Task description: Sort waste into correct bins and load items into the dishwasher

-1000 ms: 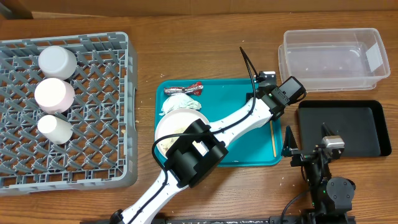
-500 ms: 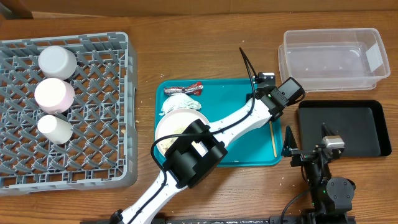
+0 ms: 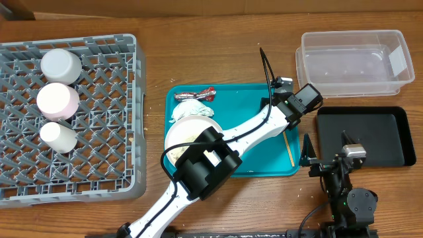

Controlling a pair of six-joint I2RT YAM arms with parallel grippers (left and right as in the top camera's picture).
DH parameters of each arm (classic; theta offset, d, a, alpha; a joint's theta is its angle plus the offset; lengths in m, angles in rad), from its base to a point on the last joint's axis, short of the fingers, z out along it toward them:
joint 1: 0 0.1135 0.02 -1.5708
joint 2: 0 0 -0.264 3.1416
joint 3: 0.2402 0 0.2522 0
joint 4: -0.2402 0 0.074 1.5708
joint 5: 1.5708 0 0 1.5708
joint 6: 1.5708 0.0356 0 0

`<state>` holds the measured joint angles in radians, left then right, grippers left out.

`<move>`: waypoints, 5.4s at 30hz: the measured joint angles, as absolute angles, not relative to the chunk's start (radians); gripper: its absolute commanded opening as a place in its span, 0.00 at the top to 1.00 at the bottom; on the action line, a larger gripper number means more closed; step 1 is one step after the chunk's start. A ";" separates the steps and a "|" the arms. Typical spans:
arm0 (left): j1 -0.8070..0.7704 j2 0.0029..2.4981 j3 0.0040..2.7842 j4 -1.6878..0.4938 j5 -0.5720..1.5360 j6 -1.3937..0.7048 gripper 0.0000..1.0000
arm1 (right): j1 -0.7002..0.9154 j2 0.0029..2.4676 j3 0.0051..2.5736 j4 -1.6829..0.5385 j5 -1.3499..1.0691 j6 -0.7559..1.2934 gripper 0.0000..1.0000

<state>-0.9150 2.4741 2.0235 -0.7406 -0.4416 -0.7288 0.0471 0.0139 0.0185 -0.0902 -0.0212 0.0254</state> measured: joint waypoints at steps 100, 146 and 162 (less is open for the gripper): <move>0.075 2.465 2.722 -1.608 -0.019 0.132 0.96 | 0.047 0.014 0.019 -0.090 -0.022 0.025 0.00; 0.075 2.465 2.722 -1.580 -0.078 0.033 0.96 | 0.047 0.014 0.019 -0.090 -0.022 0.025 0.00; 0.075 2.465 2.722 -1.600 -0.072 0.032 0.63 | 0.047 0.014 0.019 -0.091 -0.022 0.025 0.00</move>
